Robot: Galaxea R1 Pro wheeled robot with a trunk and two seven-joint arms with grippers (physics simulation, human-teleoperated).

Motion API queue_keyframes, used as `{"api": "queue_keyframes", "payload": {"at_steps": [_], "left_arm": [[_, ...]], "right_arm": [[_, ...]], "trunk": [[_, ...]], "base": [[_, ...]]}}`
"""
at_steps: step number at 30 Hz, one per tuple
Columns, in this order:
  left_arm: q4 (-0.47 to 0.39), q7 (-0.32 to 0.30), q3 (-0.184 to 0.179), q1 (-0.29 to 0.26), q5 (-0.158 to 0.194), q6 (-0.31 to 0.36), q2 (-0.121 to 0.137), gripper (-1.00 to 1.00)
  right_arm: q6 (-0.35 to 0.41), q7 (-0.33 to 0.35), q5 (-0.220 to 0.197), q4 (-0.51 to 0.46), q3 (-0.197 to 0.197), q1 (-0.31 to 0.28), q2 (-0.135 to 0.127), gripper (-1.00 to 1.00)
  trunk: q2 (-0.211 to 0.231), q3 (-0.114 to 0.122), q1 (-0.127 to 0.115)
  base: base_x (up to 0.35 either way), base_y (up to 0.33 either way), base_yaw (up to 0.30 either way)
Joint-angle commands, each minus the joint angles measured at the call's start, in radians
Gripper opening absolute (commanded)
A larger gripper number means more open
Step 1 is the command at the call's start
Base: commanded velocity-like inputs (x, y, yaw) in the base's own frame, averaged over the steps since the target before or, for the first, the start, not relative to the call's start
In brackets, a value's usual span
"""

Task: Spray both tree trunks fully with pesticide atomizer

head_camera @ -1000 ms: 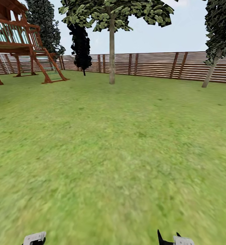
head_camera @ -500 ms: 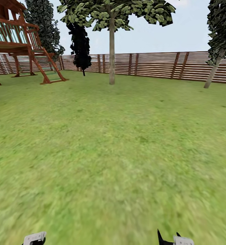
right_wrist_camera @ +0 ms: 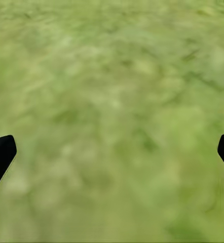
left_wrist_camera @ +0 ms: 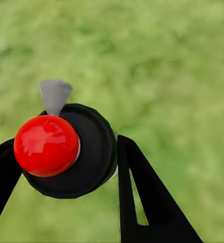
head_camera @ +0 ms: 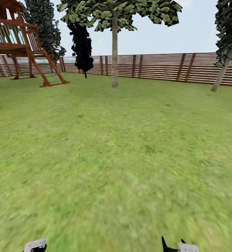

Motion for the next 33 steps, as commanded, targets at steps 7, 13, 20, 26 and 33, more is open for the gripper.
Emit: {"api": "queue_keyframes", "payload": {"at_steps": [7,13,20,26,33], "left_arm": [[0.001,-0.006,0.009,-0.001,-0.007,-0.003,0.000,-1.00],[0.001,-0.006,0.009,-0.001,-0.007,-0.003,0.000,-1.00],[0.001,-0.006,0.009,-0.001,-0.007,-0.003,0.000,-1.00],[0.001,-0.006,0.009,-0.001,-0.007,-0.003,0.000,-1.00],[0.001,-0.006,0.009,-0.001,-0.007,-0.003,0.000,-1.00]], "right_arm": [[-0.003,0.010,-0.001,0.001,-0.008,-0.001,0.000,1.00],[-0.003,0.009,-0.001,0.001,-0.008,-0.001,0.000,1.00],[-0.003,0.009,-0.001,0.001,-0.008,-0.001,0.000,1.00],[-0.003,0.010,-0.001,0.001,-0.008,-0.001,0.000,1.00],[-0.003,0.009,-0.001,0.001,-0.008,-0.001,0.000,1.00]], "trunk": [[0.000,-0.001,0.000],[0.000,-0.001,0.000],[0.000,-0.001,0.000],[0.000,-0.001,0.000],[0.000,-0.001,0.000]], "base": [[0.340,0.000,0.000],[0.339,0.000,0.000],[0.340,0.000,0.000],[0.339,0.000,0.000],[0.340,0.000,0.000]]}}
